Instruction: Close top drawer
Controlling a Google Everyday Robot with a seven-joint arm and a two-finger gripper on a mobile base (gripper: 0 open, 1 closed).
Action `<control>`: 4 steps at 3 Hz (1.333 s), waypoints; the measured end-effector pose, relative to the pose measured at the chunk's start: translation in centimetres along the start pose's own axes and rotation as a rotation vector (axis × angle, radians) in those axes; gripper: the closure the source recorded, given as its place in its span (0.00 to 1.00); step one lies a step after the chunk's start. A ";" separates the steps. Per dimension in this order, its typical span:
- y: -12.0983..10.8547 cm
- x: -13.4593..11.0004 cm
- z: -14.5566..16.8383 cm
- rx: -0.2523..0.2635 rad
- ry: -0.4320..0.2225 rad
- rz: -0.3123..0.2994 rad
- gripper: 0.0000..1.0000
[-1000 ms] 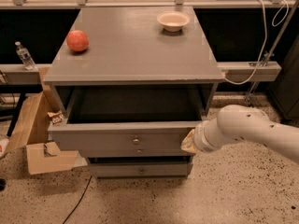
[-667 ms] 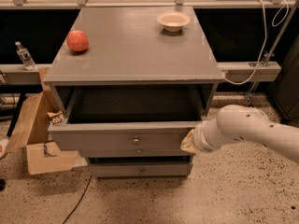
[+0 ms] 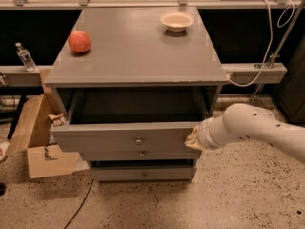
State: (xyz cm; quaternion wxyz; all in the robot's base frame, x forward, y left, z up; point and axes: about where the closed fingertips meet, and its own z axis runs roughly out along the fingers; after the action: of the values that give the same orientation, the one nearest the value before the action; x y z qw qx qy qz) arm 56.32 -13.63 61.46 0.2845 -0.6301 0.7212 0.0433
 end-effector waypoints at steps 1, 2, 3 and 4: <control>-2.1 -0.4 0.3 0.041 -0.017 -0.014 1.00; -4.3 -0.7 1.0 0.068 -0.033 -0.015 1.00; -5.9 -0.9 1.8 0.082 -0.042 -0.010 1.00; -7.2 -0.8 2.6 0.085 -0.044 0.003 1.00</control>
Offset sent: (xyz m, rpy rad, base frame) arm 0.0732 0.0012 0.0130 0.0400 -0.1123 -0.0241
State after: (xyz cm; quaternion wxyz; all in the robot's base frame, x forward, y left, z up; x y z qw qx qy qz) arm 64.03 -13.25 61.83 0.3267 -0.6153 0.7169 0.0268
